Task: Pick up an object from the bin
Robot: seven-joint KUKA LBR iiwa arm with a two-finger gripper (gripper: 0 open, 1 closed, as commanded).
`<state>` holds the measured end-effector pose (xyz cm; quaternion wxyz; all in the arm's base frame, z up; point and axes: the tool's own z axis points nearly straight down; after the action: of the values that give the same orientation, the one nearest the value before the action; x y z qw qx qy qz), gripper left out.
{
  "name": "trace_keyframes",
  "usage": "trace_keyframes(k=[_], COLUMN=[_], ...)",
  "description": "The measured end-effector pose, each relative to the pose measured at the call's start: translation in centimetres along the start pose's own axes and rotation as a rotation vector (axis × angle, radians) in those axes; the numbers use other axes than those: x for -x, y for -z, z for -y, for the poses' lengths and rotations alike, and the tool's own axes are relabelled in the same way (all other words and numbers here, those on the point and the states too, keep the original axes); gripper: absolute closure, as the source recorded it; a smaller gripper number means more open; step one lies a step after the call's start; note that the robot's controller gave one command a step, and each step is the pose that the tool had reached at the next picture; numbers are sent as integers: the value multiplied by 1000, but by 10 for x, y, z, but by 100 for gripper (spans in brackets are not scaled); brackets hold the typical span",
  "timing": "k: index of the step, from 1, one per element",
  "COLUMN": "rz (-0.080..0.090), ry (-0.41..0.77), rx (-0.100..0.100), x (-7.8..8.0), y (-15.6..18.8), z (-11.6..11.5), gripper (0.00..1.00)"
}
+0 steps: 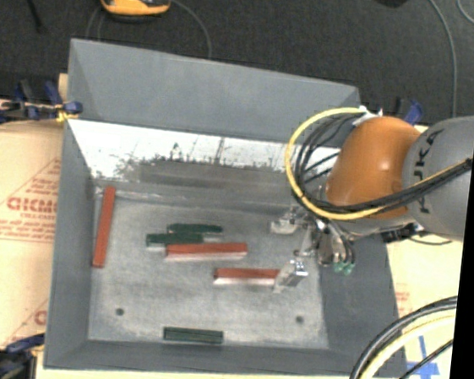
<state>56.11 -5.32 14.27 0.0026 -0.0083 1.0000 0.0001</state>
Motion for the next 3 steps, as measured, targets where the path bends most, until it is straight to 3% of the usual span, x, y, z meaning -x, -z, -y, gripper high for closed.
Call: trace_keyframes(k=[1, 2, 3], rz=[2, -2, -2], ry=[-68, -67, -67], rx=[0, -1, -1], x=[-7, -7, -7], y=[-67, -59, -59], z=[-10, -9, -9], gripper=[0, 100, 100])
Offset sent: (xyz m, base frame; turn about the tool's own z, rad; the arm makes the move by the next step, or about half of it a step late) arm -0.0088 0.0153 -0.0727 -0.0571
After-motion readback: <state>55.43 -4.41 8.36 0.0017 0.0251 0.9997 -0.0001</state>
